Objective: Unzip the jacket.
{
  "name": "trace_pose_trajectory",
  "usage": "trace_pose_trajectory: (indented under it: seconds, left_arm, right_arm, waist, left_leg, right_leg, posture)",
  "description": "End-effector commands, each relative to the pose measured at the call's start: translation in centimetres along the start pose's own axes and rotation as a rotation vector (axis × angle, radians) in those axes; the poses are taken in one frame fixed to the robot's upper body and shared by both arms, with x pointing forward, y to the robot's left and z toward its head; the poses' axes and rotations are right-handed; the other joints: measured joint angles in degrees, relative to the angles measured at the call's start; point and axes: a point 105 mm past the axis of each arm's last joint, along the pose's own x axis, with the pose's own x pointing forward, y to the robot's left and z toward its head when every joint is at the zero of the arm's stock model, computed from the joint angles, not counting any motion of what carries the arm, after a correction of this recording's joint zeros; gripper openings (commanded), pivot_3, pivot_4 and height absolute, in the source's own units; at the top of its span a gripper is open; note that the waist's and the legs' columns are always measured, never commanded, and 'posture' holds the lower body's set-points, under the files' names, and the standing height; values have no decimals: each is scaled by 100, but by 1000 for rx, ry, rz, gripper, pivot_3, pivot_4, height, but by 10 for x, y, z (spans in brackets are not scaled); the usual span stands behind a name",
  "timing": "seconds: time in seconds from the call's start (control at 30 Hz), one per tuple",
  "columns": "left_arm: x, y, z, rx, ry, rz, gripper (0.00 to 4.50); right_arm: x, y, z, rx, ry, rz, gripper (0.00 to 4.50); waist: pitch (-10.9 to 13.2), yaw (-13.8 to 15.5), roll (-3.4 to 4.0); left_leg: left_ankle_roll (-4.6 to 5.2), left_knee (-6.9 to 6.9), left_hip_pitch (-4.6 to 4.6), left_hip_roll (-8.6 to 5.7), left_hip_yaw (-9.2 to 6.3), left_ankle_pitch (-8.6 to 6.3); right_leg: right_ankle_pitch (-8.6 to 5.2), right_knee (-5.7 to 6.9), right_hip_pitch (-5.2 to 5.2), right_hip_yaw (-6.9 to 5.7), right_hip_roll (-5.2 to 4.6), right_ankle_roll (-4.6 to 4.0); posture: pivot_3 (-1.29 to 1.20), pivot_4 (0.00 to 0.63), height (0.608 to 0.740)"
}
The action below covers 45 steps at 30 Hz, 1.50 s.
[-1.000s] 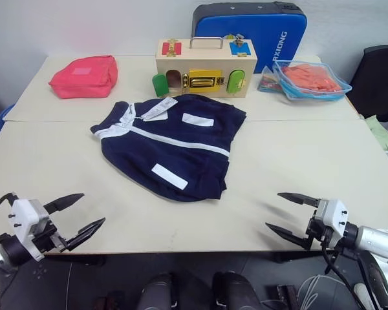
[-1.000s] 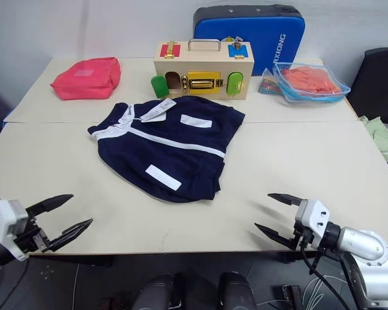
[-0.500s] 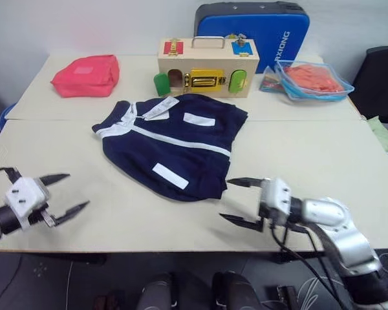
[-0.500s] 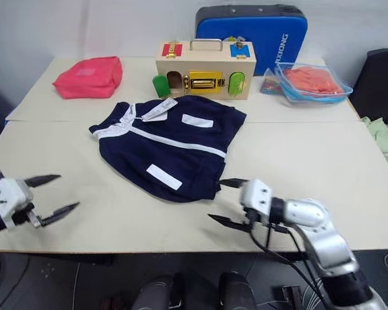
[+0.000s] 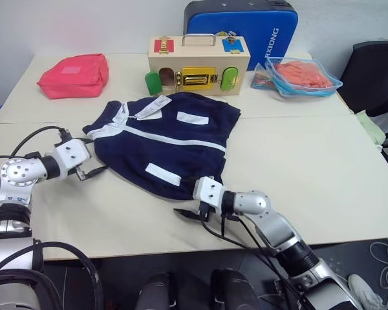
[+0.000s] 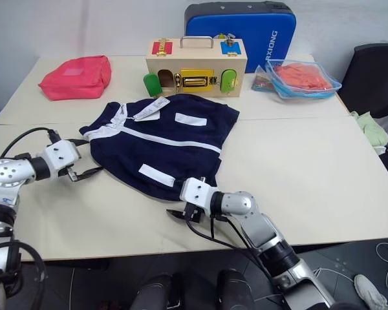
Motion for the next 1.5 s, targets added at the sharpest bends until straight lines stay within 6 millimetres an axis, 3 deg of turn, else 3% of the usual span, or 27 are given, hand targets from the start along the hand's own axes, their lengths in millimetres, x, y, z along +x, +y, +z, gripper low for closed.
trace_pose_trajectory:
  seconds: [0.03, 0.13, 0.3, 0.47, 0.67, 0.73, 0.87, 1.2, 1.27, 1.37, 1.5]
  left_arm:
    - [6, -4, -3, 7, 25, -20, 4500]
    - [12, -8, -1, 2, 17, -41, 4500]
    - [17, -17, 0, -17, -6, -61, 4500]
    - [29, -27, 4, -51, -24, -92, 4500]
    - [39, -38, 10, -111, -38, -179, 4500]
    - [44, -44, 11, -164, -34, -208, 4122]
    - [51, -63, 7, -204, -6, -293, 3012]
    - [58, -87, 14, -310, -67, -388, 43]
    - [58, -97, 24, -331, -130, -441, 0]
    - [54, -115, 43, -321, -211, -523, 0]
    - [42, -138, 84, -366, -302, -566, 0]
  right_arm:
    - [1, -12, 12, -50, -31, -71, 4469]
    - [-10, -17, 23, -109, -52, -70, 4469]
    - [-31, -25, 23, -149, -30, -83, 4469]
    - [-17, -29, 17, -117, -9, -98, 4469]
    - [-8, -19, 6, -23, 74, -49, 4469]
    - [-6, -19, 1, 9, 101, -67, 4500]
    - [-9, -28, -5, 4, 160, -107, 3625]
    - [-50, -50, -13, -36, 230, -98, 504]
    - [-64, -59, -15, -63, 249, -92, 12]
    - [-83, -71, -18, -80, 271, -87, 12]
    - [-109, -84, -23, -90, 309, -82, 12]
  waist:
    - [0, 2, 0]
    - [0, 7, 0]
    - [-1, 28, -1]
    - [-1, 27, -1]
    - [-2, 69, -1]
    - [-2, 85, -2]
    - [-8, 135, 2]
    - [-37, 227, 34]
    - [-40, 237, 40]
    - [-41, 221, 42]
    - [-41, 149, 46]
  left_leg:
    - [-2, -1, 0, 2, 1, 0]
    - [-2, 0, 0, 2, 3, 1]
    - [6, 13, 0, -3, 3, -4]
    - [5, 13, 4, -1, 2, -3]
    - [11, 23, 4, -9, 2, -5]
    - [13, 27, 3, -9, 2, -7]
    - [13, 35, 10, -8, 1, -7]
    - [27, 53, 11, -14, -5, -15]
    - [32, 55, 10, -16, -5, -18]
    - [38, 58, 8, -19, -2, -24]
    - [35, 58, 6, -14, -2, -27]
  right_leg:
    - [-1, 3, -3, 0, -2, -1]
    - [-1, 5, -4, -2, -1, -2]
    - [-1, 7, 2, -1, -6, -1]
    - [-1, 11, 3, -2, -6, -2]
    - [-1, 16, 8, -3, -8, -2]
    - [-1, 16, 10, -2, -8, -1]
    - [-1, 24, 15, -2, -8, -1]
    - [0, 28, 24, -1, -21, -1]
    - [0, 28, 25, -1, -22, 0]
    - [1, 22, 25, 1, -26, 1]
    - [1, 17, 26, 46, -25, 2]
  posture:
    - [0, 150, 740]
    - [0, 150, 740]
    - [0, 150, 740]
    - [0, 150, 740]
    - [0, 150, 740]
    - [0, 150, 740]
    - [0, 150, 740]
    - [0, 150, 740]
    - [0, 150, 740]
    - [0, 150, 740]
    - [0, 150, 740]
